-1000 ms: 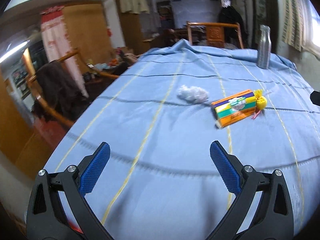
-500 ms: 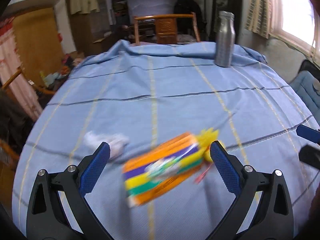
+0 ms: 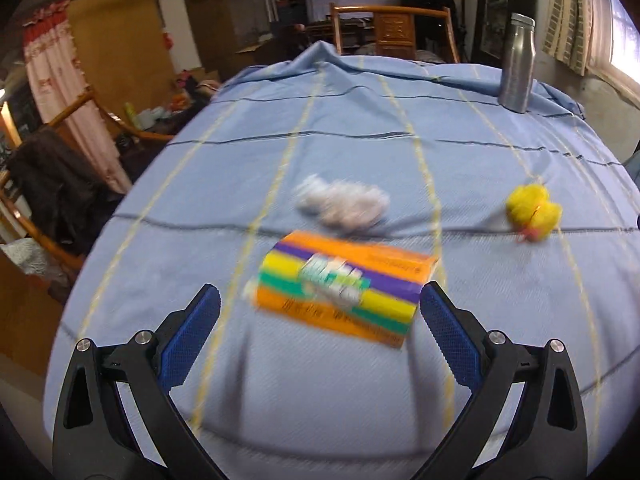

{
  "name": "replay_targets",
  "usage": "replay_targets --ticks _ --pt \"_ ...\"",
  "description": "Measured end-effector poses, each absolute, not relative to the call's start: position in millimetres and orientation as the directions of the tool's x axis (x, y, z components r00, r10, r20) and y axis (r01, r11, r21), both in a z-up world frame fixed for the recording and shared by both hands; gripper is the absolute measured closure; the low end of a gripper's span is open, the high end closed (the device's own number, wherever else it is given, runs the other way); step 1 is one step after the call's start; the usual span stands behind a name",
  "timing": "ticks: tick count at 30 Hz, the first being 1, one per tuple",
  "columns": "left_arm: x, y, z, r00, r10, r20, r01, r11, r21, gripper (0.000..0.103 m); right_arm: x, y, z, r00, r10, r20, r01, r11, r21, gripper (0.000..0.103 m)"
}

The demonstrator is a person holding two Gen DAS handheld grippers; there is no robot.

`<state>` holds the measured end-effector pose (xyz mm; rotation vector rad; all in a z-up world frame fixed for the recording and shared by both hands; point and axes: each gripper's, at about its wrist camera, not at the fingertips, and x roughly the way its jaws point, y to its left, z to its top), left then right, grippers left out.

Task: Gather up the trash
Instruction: 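Grasp the orange-purple medicine box with the left gripper and lift it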

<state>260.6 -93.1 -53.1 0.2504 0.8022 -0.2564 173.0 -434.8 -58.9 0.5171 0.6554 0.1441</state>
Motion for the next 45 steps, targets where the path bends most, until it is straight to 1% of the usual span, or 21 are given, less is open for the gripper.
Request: replay_targets --ticks 2,6,9,13,17,21,22,25,28,31,36,37,42,45 --pt "253 -86 -50 0.67 -0.142 -0.728 0.313 0.944 0.105 0.007 173 -433 -58 0.787 0.291 -0.544 0.026 0.865 0.5 0.013" --pt "252 -91 -44 0.664 -0.204 -0.719 0.318 0.948 0.024 0.007 172 -431 -59 0.786 0.28 -0.552 0.031 0.872 0.488 0.013" --pt "267 -107 -45 0.655 -0.202 -0.728 0.303 0.953 0.008 0.007 173 -434 -61 0.785 0.281 -0.552 0.039 0.867 0.497 0.013" --pt "291 -122 -58 0.635 -0.125 -0.762 0.248 0.968 0.047 0.007 173 -437 -64 0.777 0.293 -0.557 0.045 0.857 0.514 0.013" --pt "294 -111 -76 0.584 -0.061 -0.81 0.25 0.962 0.108 0.007 175 -435 -66 0.765 0.314 -0.562 0.035 0.851 0.524 0.013" --pt "278 -77 -76 0.613 0.014 -0.79 0.246 0.947 0.208 0.007 174 -431 -65 0.764 0.319 -0.56 0.023 0.855 0.518 0.013" --pt "275 -69 -73 0.621 0.015 -0.783 0.244 0.946 0.212 0.007 174 -429 -64 0.764 0.32 -0.56 0.018 0.857 0.515 0.013" --pt "272 -61 -64 0.636 -0.034 -0.771 0.266 0.948 0.177 0.007 174 -425 -64 0.763 0.317 -0.564 0.01 0.866 0.501 0.013" --pt "275 -73 -60 0.656 -0.117 -0.746 0.322 0.937 0.135 0.007 176 -422 -67 0.755 0.306 -0.58 0.016 0.876 0.482 0.013" --pt "291 -85 -65 0.654 -0.115 -0.748 0.317 0.939 0.132 0.007 179 -422 -70 0.747 0.294 -0.596 0.029 0.881 0.472 0.013" --pt "311 -81 -78 0.614 -0.145 -0.776 0.287 0.957 0.049 0.007 182 -422 -73 0.738 0.299 -0.605 0.031 0.88 0.473 0.013" --pt "315 -81 -84 0.591 -0.128 -0.796 0.281 0.958 0.054 0.007 182 -421 -73 0.735 0.299 -0.608 0.029 0.883 0.469 0.013" --pt "319 -85 -93 0.556 -0.118 -0.823 0.289 0.956 0.058 0.006 186 -413 -76 0.72 0.292 -0.63 0.014 0.901 0.434 0.013" --pt "321 -80 -95 0.543 -0.137 -0.829 0.284 0.959 0.027 0.006 186 -409 -78 0.713 0.282 -0.642 0.013 0.91 0.415 0.013"
